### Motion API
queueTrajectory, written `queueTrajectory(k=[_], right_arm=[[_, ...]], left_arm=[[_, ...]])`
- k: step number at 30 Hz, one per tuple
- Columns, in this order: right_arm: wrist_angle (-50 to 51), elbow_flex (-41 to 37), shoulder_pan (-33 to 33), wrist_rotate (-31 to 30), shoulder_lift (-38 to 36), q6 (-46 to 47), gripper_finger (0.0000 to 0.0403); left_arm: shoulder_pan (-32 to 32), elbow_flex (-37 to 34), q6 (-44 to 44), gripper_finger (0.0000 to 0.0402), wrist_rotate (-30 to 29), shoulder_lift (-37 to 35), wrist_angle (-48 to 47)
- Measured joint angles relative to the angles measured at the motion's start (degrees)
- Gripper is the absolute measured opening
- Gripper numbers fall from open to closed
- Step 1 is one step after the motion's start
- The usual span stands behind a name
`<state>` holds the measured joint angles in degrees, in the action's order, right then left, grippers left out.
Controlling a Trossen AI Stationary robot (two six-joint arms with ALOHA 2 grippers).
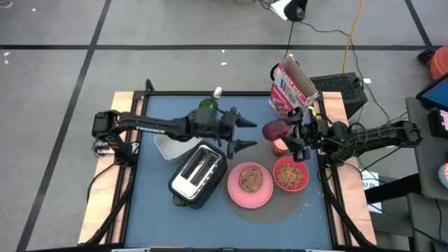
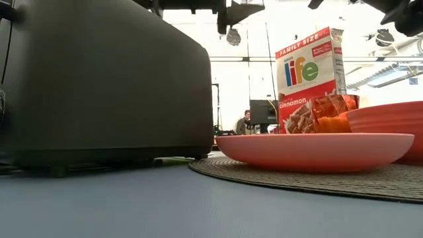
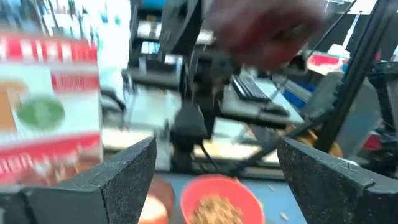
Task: Arrange a breakfast setting
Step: Put the apple on the placemat to the top of the pink plate
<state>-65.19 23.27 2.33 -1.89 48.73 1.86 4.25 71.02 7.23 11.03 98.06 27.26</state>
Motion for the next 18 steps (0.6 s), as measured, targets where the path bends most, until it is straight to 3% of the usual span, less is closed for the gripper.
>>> queueTrajectory(k=[5, 18], right_arm=[[-0.7, 0.0, 0.0, 0.0, 0.0, -1.1, 0.0253], [-1.0, 0.0, 0.0, -2.8, 0.0, -1.5, 0.0254]], left_arm=[[-0.9, 0.0, -6.4, 0.0340, -0.9, 0.0, 4.9], [-1.2, 0.0, -10.2, 0.0340, -1.1, 0.0, 7.6]])
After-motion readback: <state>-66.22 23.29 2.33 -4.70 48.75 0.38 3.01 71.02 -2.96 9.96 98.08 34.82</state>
